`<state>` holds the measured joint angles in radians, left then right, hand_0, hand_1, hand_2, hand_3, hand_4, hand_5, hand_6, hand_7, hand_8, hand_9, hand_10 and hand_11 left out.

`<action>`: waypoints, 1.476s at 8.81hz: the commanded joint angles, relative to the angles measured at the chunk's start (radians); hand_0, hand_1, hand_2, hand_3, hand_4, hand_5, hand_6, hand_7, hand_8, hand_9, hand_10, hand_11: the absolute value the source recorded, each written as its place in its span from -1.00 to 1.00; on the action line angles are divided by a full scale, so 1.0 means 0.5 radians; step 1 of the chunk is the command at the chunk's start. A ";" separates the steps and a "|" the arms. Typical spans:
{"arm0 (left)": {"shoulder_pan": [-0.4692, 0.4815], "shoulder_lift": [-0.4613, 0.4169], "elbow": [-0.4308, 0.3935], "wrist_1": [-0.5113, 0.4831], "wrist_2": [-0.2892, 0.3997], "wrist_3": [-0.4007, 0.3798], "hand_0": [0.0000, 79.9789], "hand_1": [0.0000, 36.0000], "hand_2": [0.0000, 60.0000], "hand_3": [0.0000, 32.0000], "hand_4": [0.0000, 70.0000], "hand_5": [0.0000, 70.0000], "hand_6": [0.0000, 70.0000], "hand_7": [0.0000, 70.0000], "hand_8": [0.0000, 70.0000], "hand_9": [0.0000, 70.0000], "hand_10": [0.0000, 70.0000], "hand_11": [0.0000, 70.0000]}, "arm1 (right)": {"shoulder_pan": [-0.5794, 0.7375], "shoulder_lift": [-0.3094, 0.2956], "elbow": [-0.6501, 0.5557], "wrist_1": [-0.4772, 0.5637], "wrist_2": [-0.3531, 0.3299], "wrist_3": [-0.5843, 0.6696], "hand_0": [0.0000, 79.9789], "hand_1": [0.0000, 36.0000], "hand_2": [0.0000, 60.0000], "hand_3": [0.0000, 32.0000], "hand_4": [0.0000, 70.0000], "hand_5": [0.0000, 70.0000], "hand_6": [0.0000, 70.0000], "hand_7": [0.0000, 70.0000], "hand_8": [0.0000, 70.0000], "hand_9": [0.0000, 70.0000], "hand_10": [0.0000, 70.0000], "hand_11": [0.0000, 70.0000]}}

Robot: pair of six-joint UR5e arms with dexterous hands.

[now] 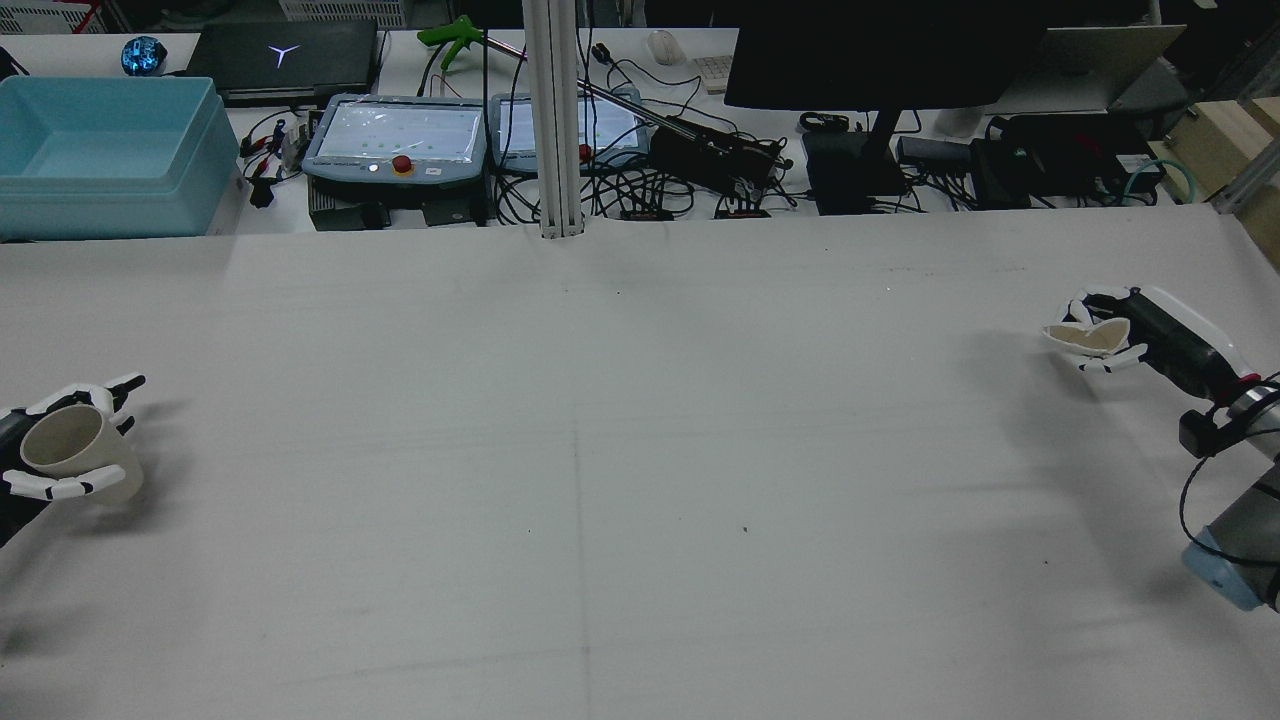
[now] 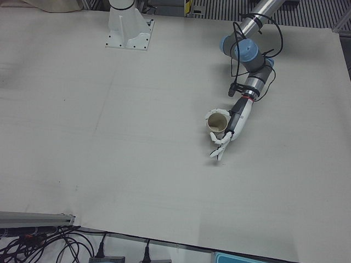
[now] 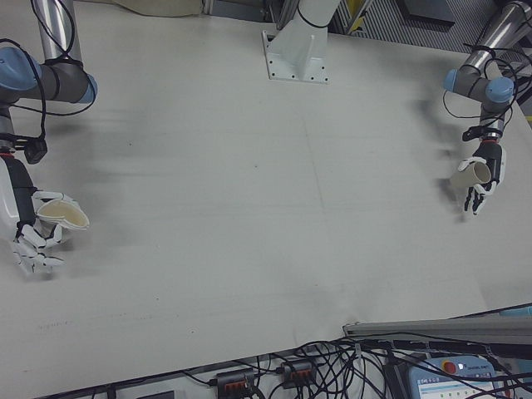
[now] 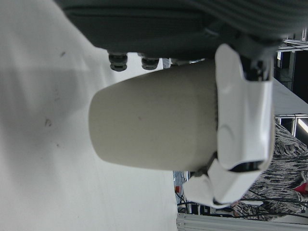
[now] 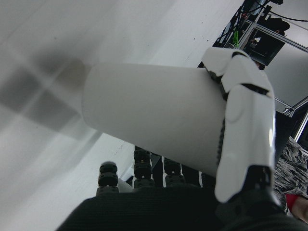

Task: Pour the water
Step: 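Lift the white cup with the right hand and raise the beige cup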

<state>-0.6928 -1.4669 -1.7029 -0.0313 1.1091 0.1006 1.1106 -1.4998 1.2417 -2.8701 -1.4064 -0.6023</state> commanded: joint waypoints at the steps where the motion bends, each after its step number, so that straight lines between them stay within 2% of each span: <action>1: 0.048 -0.002 -0.112 0.102 0.003 0.007 0.60 0.87 0.62 -1.00 0.24 1.00 -0.77 -0.52 -0.90 -0.92 -0.93 -0.84 | 0.064 -0.095 0.322 -0.143 0.003 0.008 1.00 1.00 1.00 -1.00 -0.34 1.00 -0.01 0.27 -0.20 0.08 -0.28 0.15; 2: 0.072 -0.027 -0.192 0.184 0.006 0.013 0.73 0.96 0.64 -1.00 0.26 1.00 -0.76 -0.50 -0.90 -0.92 -0.94 -0.84 | 0.119 -0.132 0.500 -0.235 0.000 0.011 1.00 1.00 1.00 -1.00 -0.34 1.00 -0.03 0.22 -0.22 0.05 -0.31 0.11; 3: 0.118 -0.124 -0.284 0.316 0.009 0.020 0.79 1.00 0.66 -1.00 0.28 1.00 -0.74 -0.49 -0.90 -0.91 -0.93 -0.83 | 0.186 -0.136 0.696 -0.364 -0.007 0.032 1.00 1.00 1.00 -1.00 -0.34 1.00 -0.03 0.19 -0.21 0.05 -0.29 0.14; 5: 0.280 -0.476 -0.337 0.687 0.015 0.026 0.89 1.00 0.70 -1.00 0.38 1.00 -0.69 -0.45 -0.89 -0.90 -0.93 -0.83 | 0.273 -0.114 1.052 -0.664 -0.022 0.085 1.00 1.00 1.00 -1.00 -0.31 1.00 -0.01 0.16 -0.21 0.03 -0.30 0.12; 7: 0.498 -0.945 -0.300 1.183 0.015 0.044 0.72 0.95 0.69 -1.00 0.38 1.00 -0.71 -0.48 -0.91 -0.92 -0.94 -0.85 | 0.371 -0.063 1.463 -1.032 -0.028 0.085 1.00 1.00 1.00 -1.00 -0.23 1.00 0.05 0.20 -0.20 0.05 -0.28 0.15; 8: 0.514 -1.166 -0.261 1.349 0.030 0.071 0.59 0.85 0.70 -1.00 0.40 1.00 -0.70 -0.49 -0.90 -0.92 -0.94 -0.85 | 0.426 0.023 1.593 -1.174 -0.031 0.085 1.00 1.00 1.00 -1.00 -0.21 1.00 0.09 0.28 -0.16 0.09 -0.29 0.14; 9: 0.520 -1.408 -0.227 1.555 0.058 0.072 0.56 0.80 0.71 -1.00 0.45 1.00 -0.67 -0.47 -0.90 -0.92 -0.93 -0.84 | 0.423 0.136 1.715 -1.303 -0.028 0.076 1.00 1.00 1.00 -1.00 -0.19 1.00 0.11 0.32 -0.14 0.13 -0.27 0.17; 10: 0.520 -1.644 -0.099 1.639 0.125 0.075 0.56 0.79 0.72 -1.00 0.51 1.00 -0.65 -0.43 -0.90 -0.92 -0.94 -0.86 | 0.363 0.301 1.738 -1.413 -0.025 0.039 1.00 1.00 1.00 -1.00 -0.19 1.00 0.12 0.34 -0.14 0.13 -0.26 0.18; 11: 0.520 -1.841 0.072 1.655 0.168 0.099 0.56 0.78 0.68 -1.00 0.56 1.00 -0.63 -0.40 -0.90 -0.92 -0.97 -0.90 | 0.262 0.434 1.756 -1.466 -0.019 -0.092 1.00 1.00 1.00 -1.00 -0.13 1.00 0.19 0.46 -0.10 0.18 -0.25 0.21; 12: 0.520 -2.010 0.165 1.658 0.172 0.227 0.57 0.80 0.67 -1.00 0.59 1.00 -0.63 -0.41 -0.90 -0.92 -0.97 -0.90 | 0.063 0.544 1.836 -1.539 0.005 -0.294 1.00 1.00 1.00 -1.00 -0.11 1.00 0.22 0.53 -0.08 0.21 -0.24 0.22; 13: 0.520 -2.136 0.263 1.664 0.172 0.295 0.59 0.81 0.64 -1.00 0.59 1.00 -0.63 -0.42 -0.91 -0.93 -0.97 -0.90 | -0.151 0.612 1.918 -1.646 0.094 -0.478 1.00 1.00 1.00 -1.00 -0.10 1.00 0.24 0.58 -0.08 0.21 -0.24 0.21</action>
<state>-0.4334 -2.3715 -1.6808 0.7824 1.1834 0.1715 1.2204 -1.2932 2.1263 -3.5981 -1.4125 -0.6663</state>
